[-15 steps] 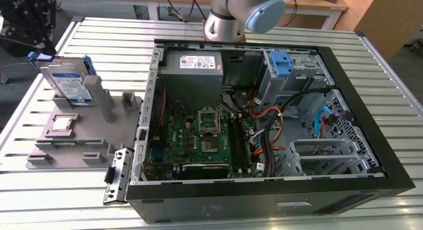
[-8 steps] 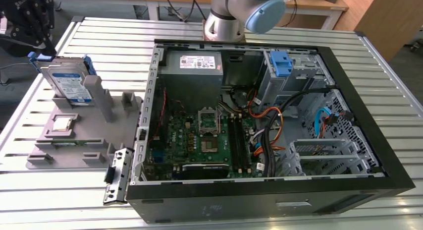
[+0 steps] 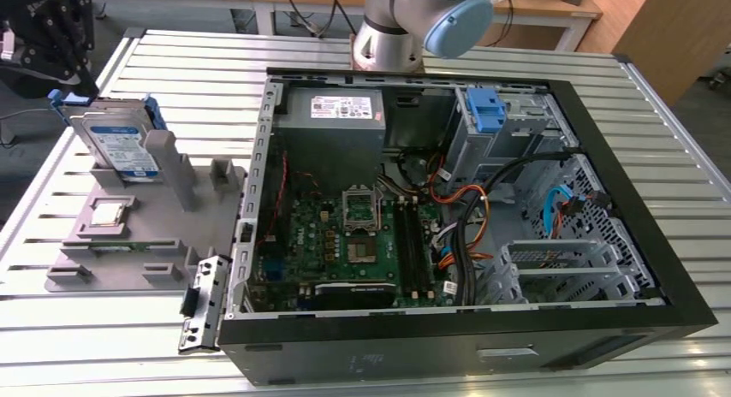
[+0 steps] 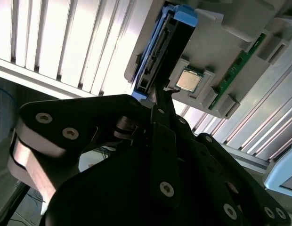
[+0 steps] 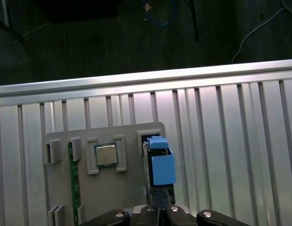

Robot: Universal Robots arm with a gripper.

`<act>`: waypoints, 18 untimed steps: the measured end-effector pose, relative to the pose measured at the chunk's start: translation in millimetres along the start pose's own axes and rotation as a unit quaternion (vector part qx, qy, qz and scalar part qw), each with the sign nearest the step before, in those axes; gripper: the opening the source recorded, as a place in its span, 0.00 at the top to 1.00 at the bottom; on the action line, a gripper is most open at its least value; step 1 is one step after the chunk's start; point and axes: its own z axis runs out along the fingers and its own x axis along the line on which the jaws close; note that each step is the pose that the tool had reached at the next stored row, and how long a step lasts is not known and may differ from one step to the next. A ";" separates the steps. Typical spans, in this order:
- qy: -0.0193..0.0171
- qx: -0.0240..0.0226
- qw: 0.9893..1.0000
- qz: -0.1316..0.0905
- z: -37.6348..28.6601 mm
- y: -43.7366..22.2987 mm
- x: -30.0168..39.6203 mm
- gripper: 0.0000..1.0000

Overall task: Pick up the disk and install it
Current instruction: 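Pick up the disk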

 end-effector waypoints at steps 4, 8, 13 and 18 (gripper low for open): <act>-0.001 0.006 1.000 -0.003 1.0 -0.1 0.0 0.90; -0.001 0.007 1.000 -0.004 1.9 -1.0 -0.1 0.90; -0.001 0.007 1.000 -0.005 3.4 -7.0 -0.7 0.90; -0.001 0.007 1.000 -0.005 6.6 -8.1 -0.9 0.90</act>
